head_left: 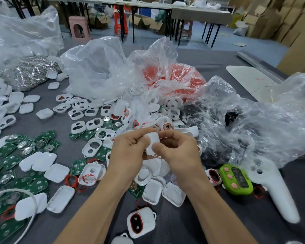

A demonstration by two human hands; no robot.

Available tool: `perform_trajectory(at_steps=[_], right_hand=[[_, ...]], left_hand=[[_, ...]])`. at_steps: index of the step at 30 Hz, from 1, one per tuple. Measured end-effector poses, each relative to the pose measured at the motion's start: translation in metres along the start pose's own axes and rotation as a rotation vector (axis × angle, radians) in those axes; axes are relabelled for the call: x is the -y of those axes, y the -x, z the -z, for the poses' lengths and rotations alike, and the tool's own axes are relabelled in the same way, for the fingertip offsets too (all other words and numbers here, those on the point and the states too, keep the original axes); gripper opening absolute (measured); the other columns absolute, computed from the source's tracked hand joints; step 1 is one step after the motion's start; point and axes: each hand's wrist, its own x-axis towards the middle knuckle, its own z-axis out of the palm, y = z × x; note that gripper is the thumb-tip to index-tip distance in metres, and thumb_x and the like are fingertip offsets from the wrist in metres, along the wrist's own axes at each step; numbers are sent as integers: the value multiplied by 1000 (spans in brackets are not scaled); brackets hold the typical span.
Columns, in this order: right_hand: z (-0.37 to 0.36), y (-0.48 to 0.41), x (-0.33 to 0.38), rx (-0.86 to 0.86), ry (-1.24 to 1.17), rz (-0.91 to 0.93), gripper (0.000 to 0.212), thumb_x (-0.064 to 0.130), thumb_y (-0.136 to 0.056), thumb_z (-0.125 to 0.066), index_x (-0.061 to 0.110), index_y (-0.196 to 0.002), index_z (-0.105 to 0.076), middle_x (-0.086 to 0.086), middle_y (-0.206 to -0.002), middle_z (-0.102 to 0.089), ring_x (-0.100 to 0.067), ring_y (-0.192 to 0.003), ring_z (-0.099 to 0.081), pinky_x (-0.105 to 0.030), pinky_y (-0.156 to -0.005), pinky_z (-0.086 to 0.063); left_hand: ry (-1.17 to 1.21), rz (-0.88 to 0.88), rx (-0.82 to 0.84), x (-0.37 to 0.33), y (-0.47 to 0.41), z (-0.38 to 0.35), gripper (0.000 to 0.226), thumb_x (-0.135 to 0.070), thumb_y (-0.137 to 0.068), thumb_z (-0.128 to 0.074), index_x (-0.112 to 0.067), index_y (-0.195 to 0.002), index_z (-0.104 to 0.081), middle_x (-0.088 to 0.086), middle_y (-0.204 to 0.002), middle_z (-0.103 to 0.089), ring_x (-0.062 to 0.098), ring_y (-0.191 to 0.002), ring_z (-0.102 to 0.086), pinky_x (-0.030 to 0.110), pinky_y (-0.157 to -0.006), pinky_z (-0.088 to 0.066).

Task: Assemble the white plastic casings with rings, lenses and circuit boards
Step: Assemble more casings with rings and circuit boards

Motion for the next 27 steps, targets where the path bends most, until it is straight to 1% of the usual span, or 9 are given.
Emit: perform_trajectory(at_steps=[3, 5, 8, 10, 12, 14, 18, 23, 27], right_hand=[[5, -2, 4, 19, -101, -28, 25, -3, -80, -81, 19, -89, -78, -8, -83, -78, -17, -74, -74, -23, -67, -57], [9, -4, 7, -7, -157, -37, 21, -3, -78, -83, 14, -89, -78, -10, -83, -77, -17, -74, -72, -21, -66, -56], [14, -4, 8, 7, -306, -125, 21, -9, -77, -79, 8, -89, -76, -12, -82, -75, -21, -75, -70, -25, -65, -58], [17, -4, 10, 47, -349, -167, 20, -8, -80, -76, 10, -88, -77, -10, -82, -75, -19, -73, -71, -24, -62, -57], [17, -3, 11, 108, -308, -154, 20, -5, -84, -74, 14, -89, -79, -9, -81, -75, -17, -68, -69, -22, -59, -55], [17, -3, 11, 147, -244, -121, 17, -3, -86, -74, 10, -95, -80, -12, -78, -74, -19, -61, -63, -24, -57, -54], [16, -2, 8, 129, -175, -79, 19, -5, -84, -76, 11, -93, -82, -18, -74, -73, -21, -52, -59, -26, -52, -53], [13, -3, 6, 110, -143, -90, 20, -2, -85, -76, 13, -97, -81, -16, -75, -75, -19, -55, -61, -26, -55, -56], [19, -4, 10, 143, -182, -112, 21, 1, -90, -72, 18, -98, -81, -13, -87, -78, -21, -71, -72, -26, -67, -60]], left_hand=[[-133, -45, 13, 2, -1, 1, 38, -4, -99, -61, -36, -98, -81, 11, -82, -77, 21, -79, -75, 34, -65, -63], [-233, -63, 32, 4, 0, 2, 30, -13, -97, -67, -40, -110, -76, 4, -73, -76, 17, -74, -76, 37, -68, -63], [-244, -60, 70, 3, 1, 2, 28, -17, -94, -73, -29, -119, -75, 2, -74, -78, 17, -73, -77, 29, -63, -61], [-229, -74, 72, -1, 2, 2, 28, -15, -92, -75, -25, -118, -76, 4, -72, -78, 17, -68, -76, 27, -62, -60], [-191, -87, 58, -4, 4, 2, 27, -10, -92, -74, -26, -113, -77, 8, -67, -76, 19, -60, -73, 28, -59, -60], [-160, -93, 28, -4, 5, 4, 32, -2, -91, -72, -28, -108, -77, 11, -62, -73, 21, -54, -70, 28, -55, -59], [-147, -106, -24, -2, 6, 4, 37, 5, -88, -72, -29, -101, -80, 15, -59, -71, 25, -50, -67, 28, -51, -56], [-177, -108, -47, -1, 5, 6, 38, 1, -88, -74, -36, -97, -81, 11, -61, -73, 25, -53, -70, 28, -54, -57], [-273, -157, -61, 2, 7, 3, 36, -11, -91, -72, -45, -101, -78, 0, -59, -71, 17, -57, -70, 30, -62, -59]])
